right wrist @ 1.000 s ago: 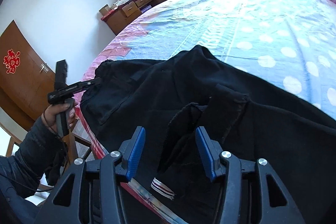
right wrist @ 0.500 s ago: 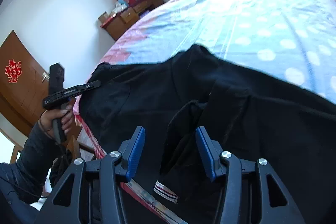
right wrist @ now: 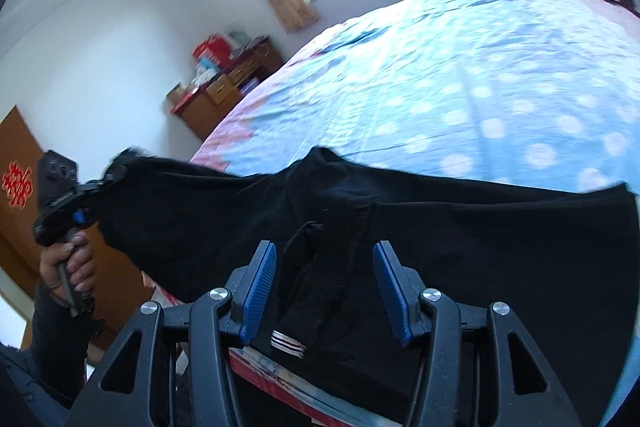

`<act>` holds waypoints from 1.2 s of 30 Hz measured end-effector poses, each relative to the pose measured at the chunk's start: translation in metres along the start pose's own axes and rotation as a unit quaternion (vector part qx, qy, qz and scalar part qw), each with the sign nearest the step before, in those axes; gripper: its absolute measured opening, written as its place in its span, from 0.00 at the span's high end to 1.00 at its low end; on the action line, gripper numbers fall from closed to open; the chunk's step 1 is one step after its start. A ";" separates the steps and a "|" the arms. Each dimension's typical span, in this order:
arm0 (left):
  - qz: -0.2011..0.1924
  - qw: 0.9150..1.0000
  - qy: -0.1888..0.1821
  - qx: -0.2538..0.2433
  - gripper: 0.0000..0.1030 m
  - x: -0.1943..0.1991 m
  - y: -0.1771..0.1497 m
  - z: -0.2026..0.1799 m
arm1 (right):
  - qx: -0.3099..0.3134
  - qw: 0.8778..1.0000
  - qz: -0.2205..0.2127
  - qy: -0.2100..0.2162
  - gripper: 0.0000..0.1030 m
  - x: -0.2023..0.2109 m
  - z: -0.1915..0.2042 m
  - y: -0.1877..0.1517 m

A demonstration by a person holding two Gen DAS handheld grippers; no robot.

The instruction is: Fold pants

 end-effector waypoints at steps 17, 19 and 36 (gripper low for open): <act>0.119 0.985 0.028 -0.120 0.90 -0.090 -0.018 -0.065 | -0.077 0.995 -0.039 -0.040 0.48 0.041 -0.072 -0.009; 0.108 0.985 0.057 -0.119 0.90 -0.070 -0.008 -0.044 | -0.067 0.996 -0.034 -0.040 0.48 0.036 -0.068 -0.012; 0.230 0.947 0.190 -0.124 0.70 -0.045 0.013 0.177 | 0.239 0.966 0.102 0.010 0.47 -0.050 0.102 -0.085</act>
Point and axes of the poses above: each gripper's, at about its wrist camera, not at the fingertips, and x roughly against the way its jaws point, z to its left, y to its top, the point moved 8 cm from there along -x, roughly the way its jaws point, and after that the axes turned 7 degrees about -y, right-handed, at the moved point
